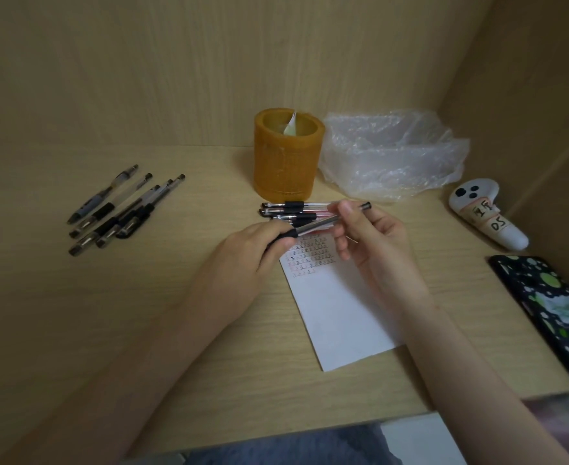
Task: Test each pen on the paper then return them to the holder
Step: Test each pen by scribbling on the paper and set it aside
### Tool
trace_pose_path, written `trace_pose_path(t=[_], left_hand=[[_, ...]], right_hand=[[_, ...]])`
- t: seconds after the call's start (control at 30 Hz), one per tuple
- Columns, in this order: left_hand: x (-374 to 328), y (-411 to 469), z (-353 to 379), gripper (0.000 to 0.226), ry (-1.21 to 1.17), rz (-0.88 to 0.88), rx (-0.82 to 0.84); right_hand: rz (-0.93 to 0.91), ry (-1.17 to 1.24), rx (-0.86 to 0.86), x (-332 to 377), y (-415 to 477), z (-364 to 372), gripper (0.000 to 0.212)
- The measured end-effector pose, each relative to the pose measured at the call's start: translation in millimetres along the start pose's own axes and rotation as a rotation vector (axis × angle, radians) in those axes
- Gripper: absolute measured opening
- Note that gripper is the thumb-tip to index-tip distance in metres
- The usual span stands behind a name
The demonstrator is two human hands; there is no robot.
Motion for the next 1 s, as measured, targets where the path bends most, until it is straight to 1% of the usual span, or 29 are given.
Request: trace_pose_path(t=[0.13, 0.17, 0.27, 0.33, 0.43, 0.53, 0.6, 0.63, 0.7, 0.77, 0.8, 0.9, 1.0], left_hand=[[0.6, -0.7, -1.2, 0.021, -0.031, -0.003, -0.02], [0.3, -0.9, -0.4, 0.022, -0.036, -0.002, -0.023], [-1.6, -1.7, 1.8, 0.022, -0.04, 0.001, -0.025], [-1.6, -2.1, 2.3, 0.024, -0.041, -0.005, -0.029], [2.8, -0.5, 0.1, 0.028, -0.074, -0.042, -0.046], [6.0, 0.0, 1.9, 0.03, -0.117, -0.048, -0.015], [6.3, -0.9, 3.7, 0.024, -0.13, -0.058, -0.003], [8.2, -1.3, 3.7, 0.024, -0.136, -0.081, -0.011], [13.0, -1.1, 2.1, 0.031, -0.113, -0.125, -0.03], [16.2, -1.2, 1.2, 0.034, 0.0, -0.154, -0.018], [17.6, -1.4, 1.8, 0.034, 0.063, -0.169, 0.001], [18.2, -3.3, 5.2, 0.039, 0.179, -0.201, 0.056], [18.4, -3.4, 8.5, 0.049, 0.263, -0.204, 0.092]], right_hand=[[0.059, -0.003, 0.065, -3.9, -2.5, 7.9, 0.045], [0.068, -0.026, 0.083, -5.2, -3.5, 10.0, 0.042], [0.06, -0.108, 0.15, -7.9, -6.8, 17.2, 0.021], [0.052, -0.145, 0.172, -7.3, -8.3, 20.1, 0.014], [0.028, -0.111, 0.184, -4.4, -8.2, 20.6, 0.013], [0.025, -0.092, 0.196, -2.6, -8.9, 22.2, 0.015], [0.039, -0.115, 0.169, -1.8, -9.7, 21.0, 0.011], [0.048, -0.118, 0.127, -2.2, -9.0, 17.2, 0.013], [0.056, -0.1, 0.009, -0.8, -5.7, 4.0, 0.021], [0.047, -0.059, -0.1, 2.3, -3.0, -9.7, 0.015], [0.04, -0.054, -0.131, 3.8, -2.0, -14.4, 0.017], [0.058, -0.144, -0.128, 3.2, -4.1, -12.7, 0.028], [0.037, -0.291, -0.148, 2.4, -8.0, -10.8, 0.02]])
Point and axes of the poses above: each hand's wrist, its own y-axis towards the middle knuckle, its own z-axis out of the palm, x = y × z, the point moved 7 cm from there along y, towards the middle knuckle, and after that the axes turned 6 degrees about -z, right-handed, at the moved point
